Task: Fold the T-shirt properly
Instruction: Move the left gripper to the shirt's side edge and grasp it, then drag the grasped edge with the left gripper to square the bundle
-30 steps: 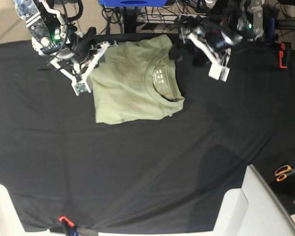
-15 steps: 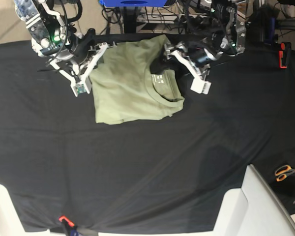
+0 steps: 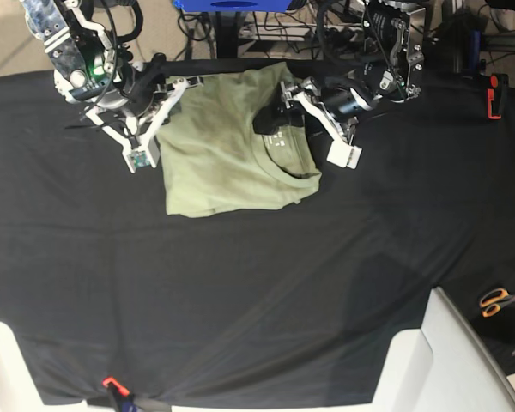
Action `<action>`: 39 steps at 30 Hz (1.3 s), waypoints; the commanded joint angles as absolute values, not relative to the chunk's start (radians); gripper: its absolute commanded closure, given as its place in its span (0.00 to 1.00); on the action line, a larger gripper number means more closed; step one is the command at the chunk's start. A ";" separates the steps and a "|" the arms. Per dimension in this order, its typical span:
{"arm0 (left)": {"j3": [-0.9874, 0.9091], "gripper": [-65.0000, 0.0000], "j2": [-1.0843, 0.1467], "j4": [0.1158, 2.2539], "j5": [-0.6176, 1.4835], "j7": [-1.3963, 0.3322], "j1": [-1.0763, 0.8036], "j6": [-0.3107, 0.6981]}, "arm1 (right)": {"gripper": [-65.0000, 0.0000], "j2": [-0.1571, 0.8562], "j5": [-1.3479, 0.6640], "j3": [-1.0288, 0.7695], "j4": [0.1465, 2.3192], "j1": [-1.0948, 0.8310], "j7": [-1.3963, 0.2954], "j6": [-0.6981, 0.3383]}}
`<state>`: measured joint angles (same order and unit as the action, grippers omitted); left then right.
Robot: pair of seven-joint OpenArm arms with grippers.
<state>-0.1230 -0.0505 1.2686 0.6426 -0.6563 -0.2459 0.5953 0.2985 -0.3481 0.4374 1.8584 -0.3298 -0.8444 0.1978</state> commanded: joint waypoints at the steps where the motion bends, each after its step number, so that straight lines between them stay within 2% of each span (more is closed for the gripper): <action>1: -0.117 0.21 -0.048 1.241 0.588 -0.708 -0.237 0.559 | 0.99 0.302 -0.348 0.432 1.873 -0.326 -0.831 0.194; 3: -0.117 0.23 -0.048 1.196 0.588 -0.708 -0.223 0.559 | 0.99 0.302 -0.348 0.432 1.873 -0.326 -0.829 0.194; 5: -0.117 0.34 -0.048 1.179 0.588 -0.708 -0.222 0.559 | 0.99 0.302 -0.348 0.430 1.873 -0.326 -0.808 0.194; 12: -0.108 0.94 -0.050 1.170 0.585 -0.710 -0.203 0.559 | 0.99 0.302 -0.348 0.430 1.873 -0.334 -0.720 0.202; 13: -0.090 1.00 -0.056 1.170 0.585 -0.710 -0.202 0.559 | 0.99 0.302 -0.348 0.429 1.873 -0.334 -0.719 0.203; 17: -0.039 1.00 -0.077 1.176 0.587 -0.713 -0.179 0.559 | 0.99 0.300 -0.348 0.417 1.873 -0.329 -0.719 0.203; 21: 0.039 1.00 -0.127 1.184 0.585 -0.716 -0.147 0.559 | 0.99 0.272 -0.348 0.331 1.873 -0.338 -0.727 0.202; 27: 0.311 1.00 -0.269 1.178 0.584 -0.720 -0.015 0.558 | 0.99 0.271 -0.348 0.268 1.851 -0.355 -0.723 0.197; 31: 0.492 1.00 -0.338 1.179 0.582 -0.808 0.110 0.558 | 0.99 0.271 -0.348 0.266 1.837 -0.354 -0.722 0.197; 39: 0.679 1.00 -0.447 1.181 0.582 -0.845 0.275 0.558 | 0.99 0.272 -0.348 0.265 1.837 -0.348 -0.725 0.197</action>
